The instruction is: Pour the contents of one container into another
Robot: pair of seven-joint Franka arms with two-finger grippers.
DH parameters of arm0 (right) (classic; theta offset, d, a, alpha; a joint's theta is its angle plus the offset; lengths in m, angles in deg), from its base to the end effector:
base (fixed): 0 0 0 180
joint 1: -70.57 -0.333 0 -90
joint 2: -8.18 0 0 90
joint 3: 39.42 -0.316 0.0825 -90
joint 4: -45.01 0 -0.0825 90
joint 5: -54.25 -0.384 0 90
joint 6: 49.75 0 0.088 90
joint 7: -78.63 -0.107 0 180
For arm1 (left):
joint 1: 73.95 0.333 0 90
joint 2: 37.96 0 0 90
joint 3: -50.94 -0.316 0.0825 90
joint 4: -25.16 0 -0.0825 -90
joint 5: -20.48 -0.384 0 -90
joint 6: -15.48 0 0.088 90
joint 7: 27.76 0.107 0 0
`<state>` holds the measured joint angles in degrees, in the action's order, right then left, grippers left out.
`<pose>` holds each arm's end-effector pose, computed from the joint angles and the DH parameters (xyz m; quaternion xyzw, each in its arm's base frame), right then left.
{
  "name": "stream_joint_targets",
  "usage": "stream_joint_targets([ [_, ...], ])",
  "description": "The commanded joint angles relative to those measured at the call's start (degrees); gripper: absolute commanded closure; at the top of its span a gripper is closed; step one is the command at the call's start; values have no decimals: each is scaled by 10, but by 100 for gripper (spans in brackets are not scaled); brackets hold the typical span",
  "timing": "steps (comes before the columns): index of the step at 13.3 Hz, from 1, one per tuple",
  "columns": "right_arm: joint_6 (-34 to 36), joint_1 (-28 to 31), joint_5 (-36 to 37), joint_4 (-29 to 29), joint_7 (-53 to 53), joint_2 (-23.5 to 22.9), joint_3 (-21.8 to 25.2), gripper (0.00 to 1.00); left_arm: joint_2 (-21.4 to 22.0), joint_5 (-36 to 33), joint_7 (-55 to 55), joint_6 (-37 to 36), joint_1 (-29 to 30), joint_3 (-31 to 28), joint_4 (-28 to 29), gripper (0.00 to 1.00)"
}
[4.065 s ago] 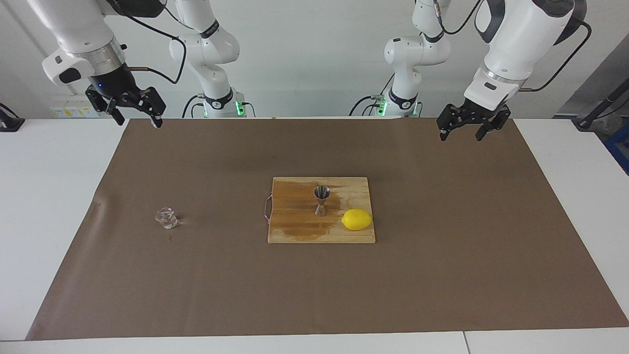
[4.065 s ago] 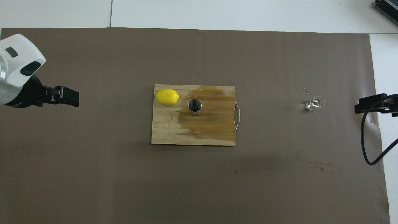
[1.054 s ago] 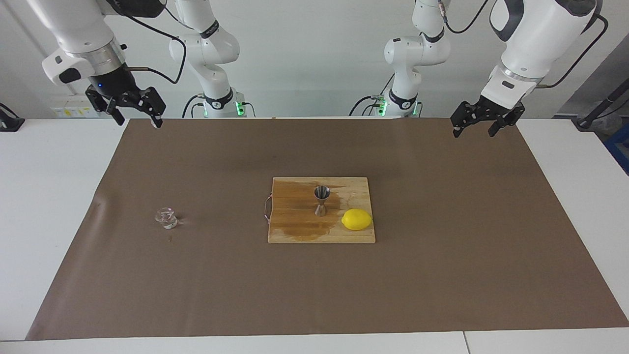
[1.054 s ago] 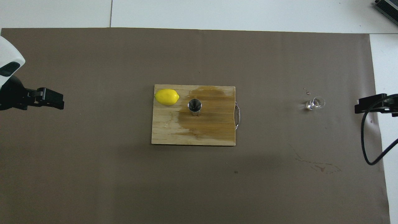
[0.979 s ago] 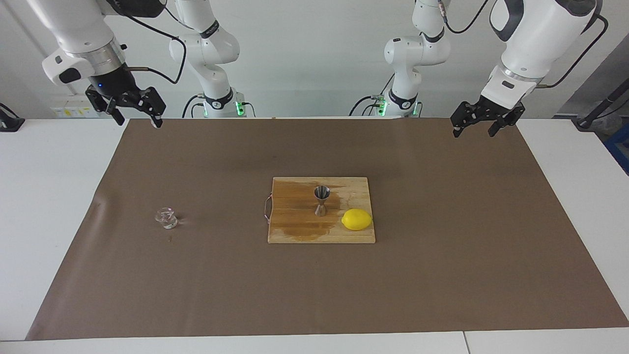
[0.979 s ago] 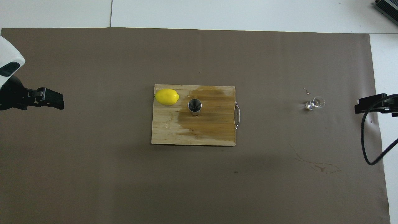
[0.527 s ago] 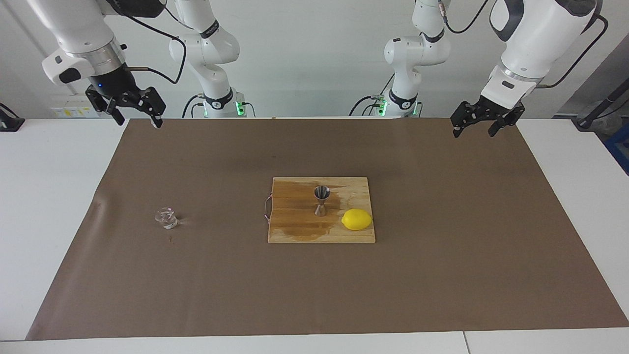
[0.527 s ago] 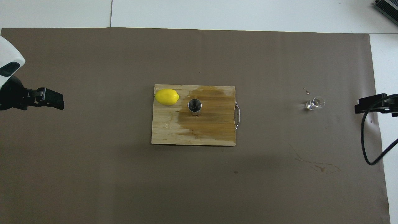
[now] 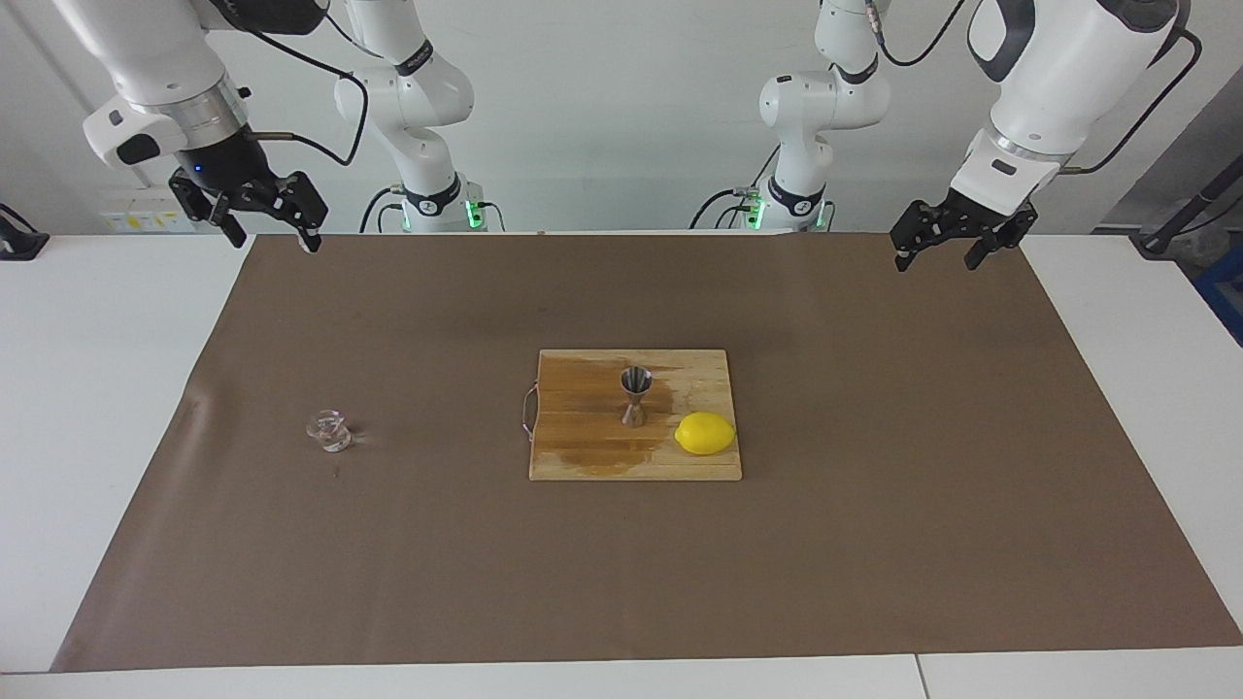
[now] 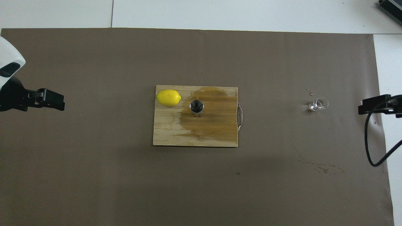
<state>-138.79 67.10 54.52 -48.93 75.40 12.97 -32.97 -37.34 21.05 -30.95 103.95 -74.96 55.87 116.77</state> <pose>0.5256 -0.0305 0.6355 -0.9985 0.0540 0.0012 0.0023 0.5446 -0.0580 0.6149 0.9995 -0.0240 -0.0223 0.0027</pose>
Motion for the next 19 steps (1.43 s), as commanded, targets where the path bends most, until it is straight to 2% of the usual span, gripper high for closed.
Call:
stream_joint_targets([
  [1,-4,-1,-12,-15,-5,14,-1,0,10,-9,-5,-6,-2,-2,7,0],
  [4,-20,-1,-12,-18,33,14,-11,0,10,-9,-5,-6,-2,-2,7,0],
  [7,-125,27,-26,-81,240,17,-3,0,10,-9,-5,-6,-2,-2,7,0],
  [9,-172,47,-68,-97,316,-4,-3,0,10,-9,-5,-6,-2,-2,7,0],
  [11,-231,88,-133,-125,454,-37,-3,0,10,-9,-5,-6,-2,-2,7,0],
  [14,-271,138,-233,-122,664,-124,-3,0,10,-9,-5,-6,-2,-2,7,0],
  [16,-284,165,-309,-119,805,-180,-3,0,10,-9,-5,-6,-2,-2,7,0],
  [19,-293,203,-375,-116,973,-246,-8,0,10,-9,-5,-6,-2,-2,7,0],
])
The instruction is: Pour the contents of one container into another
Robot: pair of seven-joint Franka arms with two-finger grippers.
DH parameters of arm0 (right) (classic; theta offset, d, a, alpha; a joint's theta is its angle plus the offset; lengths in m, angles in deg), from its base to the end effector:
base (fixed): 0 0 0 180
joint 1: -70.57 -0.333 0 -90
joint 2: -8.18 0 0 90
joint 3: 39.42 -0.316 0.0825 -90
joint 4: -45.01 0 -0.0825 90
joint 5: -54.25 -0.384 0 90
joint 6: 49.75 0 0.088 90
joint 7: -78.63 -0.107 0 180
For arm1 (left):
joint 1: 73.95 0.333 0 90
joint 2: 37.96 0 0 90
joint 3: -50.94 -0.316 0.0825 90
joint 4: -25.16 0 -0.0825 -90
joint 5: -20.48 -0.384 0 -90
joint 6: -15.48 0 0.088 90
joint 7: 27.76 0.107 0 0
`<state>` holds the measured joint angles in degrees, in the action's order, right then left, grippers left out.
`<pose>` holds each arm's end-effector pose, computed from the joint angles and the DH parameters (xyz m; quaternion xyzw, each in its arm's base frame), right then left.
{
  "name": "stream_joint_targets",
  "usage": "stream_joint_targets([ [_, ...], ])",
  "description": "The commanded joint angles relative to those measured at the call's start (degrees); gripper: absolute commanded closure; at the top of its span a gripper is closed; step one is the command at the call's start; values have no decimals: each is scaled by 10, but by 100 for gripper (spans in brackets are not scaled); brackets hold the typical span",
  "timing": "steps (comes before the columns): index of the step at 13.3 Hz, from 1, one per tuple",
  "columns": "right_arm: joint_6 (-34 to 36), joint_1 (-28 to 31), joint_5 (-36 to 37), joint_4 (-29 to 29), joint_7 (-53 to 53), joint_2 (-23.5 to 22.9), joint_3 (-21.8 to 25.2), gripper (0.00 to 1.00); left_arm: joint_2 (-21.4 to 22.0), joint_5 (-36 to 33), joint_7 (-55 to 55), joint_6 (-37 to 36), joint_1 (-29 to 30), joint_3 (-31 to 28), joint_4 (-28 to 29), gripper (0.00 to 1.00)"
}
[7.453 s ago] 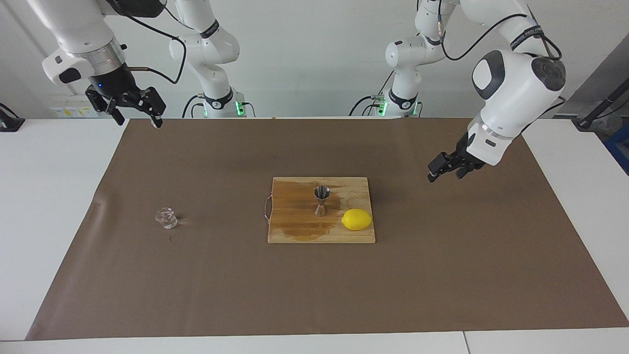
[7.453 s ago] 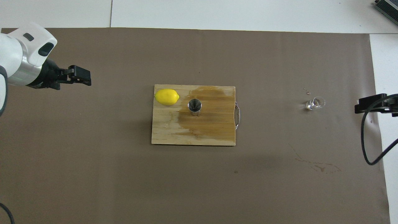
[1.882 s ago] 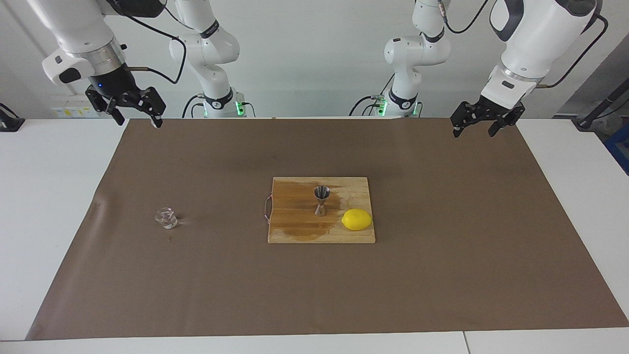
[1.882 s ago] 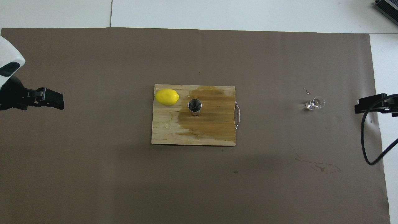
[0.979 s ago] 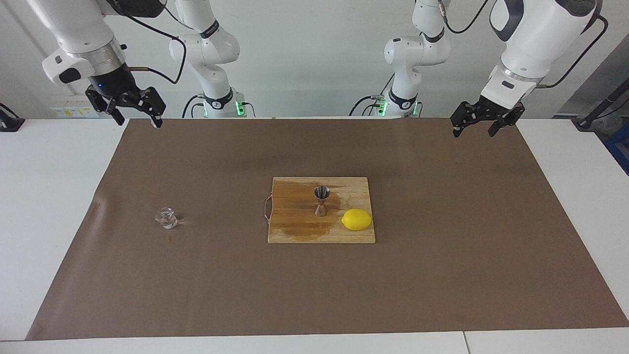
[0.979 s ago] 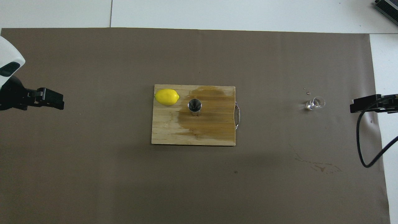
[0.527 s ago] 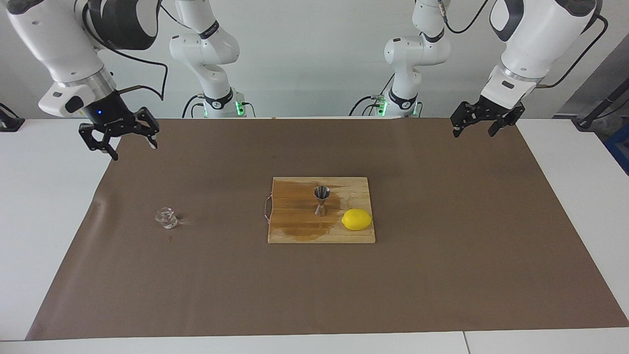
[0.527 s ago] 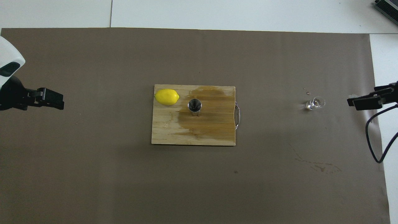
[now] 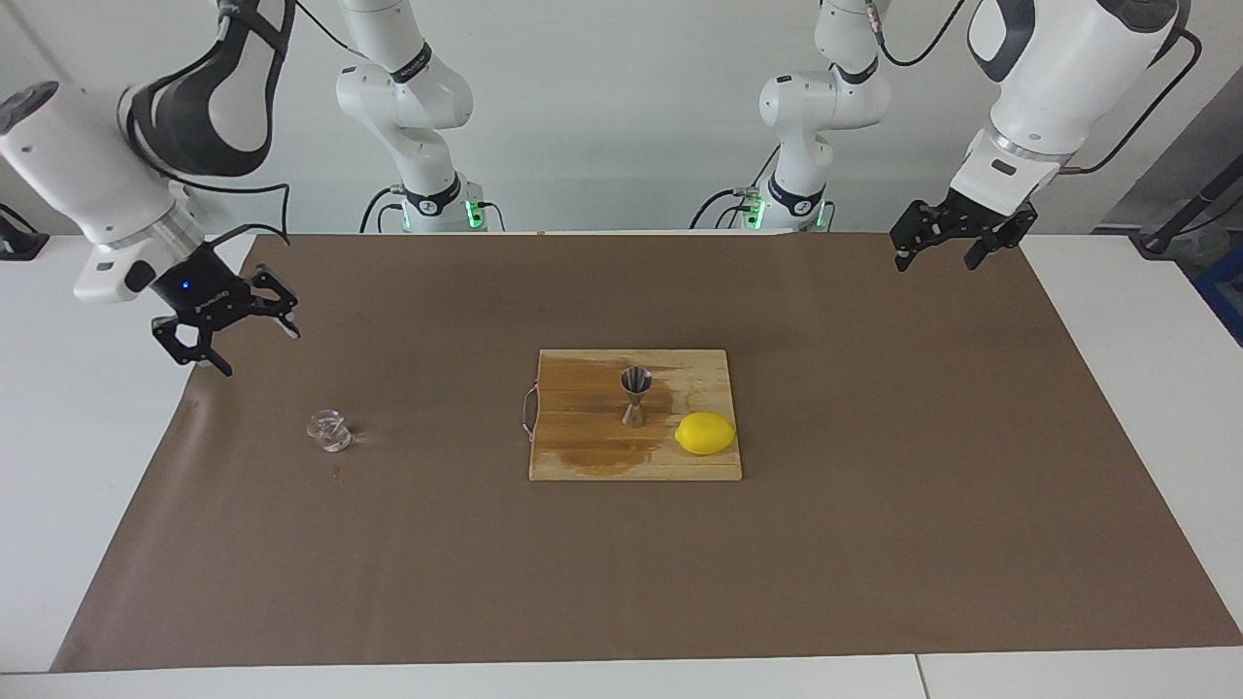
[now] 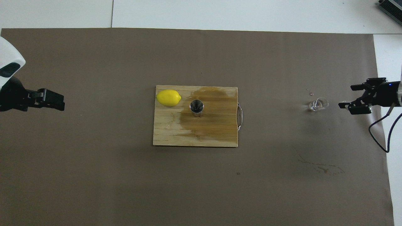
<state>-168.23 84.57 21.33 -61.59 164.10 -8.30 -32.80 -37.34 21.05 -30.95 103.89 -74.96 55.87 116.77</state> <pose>0.5908 -0.1878 0.3656 -0.8892 -0.3953 -0.1605 0.1655 0.5445 -0.0580 0.6149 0.9994 -0.0240 -0.0228 0.0027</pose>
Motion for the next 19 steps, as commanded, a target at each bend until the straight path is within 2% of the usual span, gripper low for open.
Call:
stream_joint_targets([
  [1,12,31,-57,18,147,-49,-12,0,10,-9,-5,-5,-2,-2,7,0],
  [6,119,51,-117,20,299,-79,-19,0,10,-9,-5,-5,-2,-2,7,0],
  [10,127,124,-119,38,385,-127,-89,0,10,-9,-5,-5,-2,-2,7,0],
  [14,136,170,-99,76,388,-158,-145,0,10,-9,-5,-5,-2,-2,7,0],
  [16,141,183,-100,94,385,-183,-161,0,10,-9,-5,-5,-2,-2,7,0],
  [19,163,190,-109,98,362,-186,-173,0,10,-9,-5,-5,-2,-2,7,0],
])
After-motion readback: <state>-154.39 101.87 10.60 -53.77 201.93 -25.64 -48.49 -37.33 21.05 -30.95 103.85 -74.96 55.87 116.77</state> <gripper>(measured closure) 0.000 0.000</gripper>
